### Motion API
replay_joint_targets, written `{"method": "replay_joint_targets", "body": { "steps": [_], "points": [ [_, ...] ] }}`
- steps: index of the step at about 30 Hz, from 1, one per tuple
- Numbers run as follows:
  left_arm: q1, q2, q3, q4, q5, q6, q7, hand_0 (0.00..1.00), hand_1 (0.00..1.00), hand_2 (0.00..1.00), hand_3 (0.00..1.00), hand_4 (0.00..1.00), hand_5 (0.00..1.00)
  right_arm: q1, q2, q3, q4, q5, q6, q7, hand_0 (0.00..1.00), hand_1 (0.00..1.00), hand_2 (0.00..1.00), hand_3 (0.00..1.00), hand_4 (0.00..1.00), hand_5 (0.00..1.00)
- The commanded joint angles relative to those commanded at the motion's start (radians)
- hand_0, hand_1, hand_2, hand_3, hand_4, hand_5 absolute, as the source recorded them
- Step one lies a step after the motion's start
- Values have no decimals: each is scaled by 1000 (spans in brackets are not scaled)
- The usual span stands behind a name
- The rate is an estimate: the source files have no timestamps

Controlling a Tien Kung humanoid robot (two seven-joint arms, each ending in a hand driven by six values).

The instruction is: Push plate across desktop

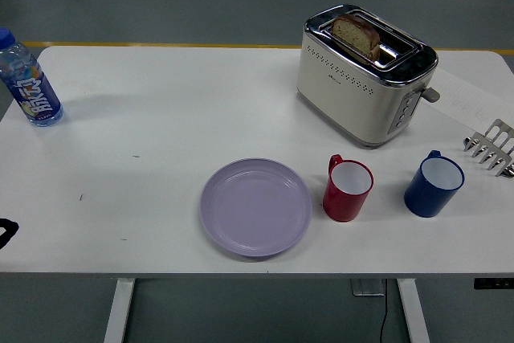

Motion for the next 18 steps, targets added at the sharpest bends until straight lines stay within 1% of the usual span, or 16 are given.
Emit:
{"method": "replay_joint_targets", "body": {
  "steps": [18],
  "points": [
    [-4, 2, -9, -2, -28, -17, -1, 2, 2, 998, 16, 325, 714, 8, -1, -2, -2, 2, 0, 4, 677, 637, 710, 587, 291, 176]
  ]
}}
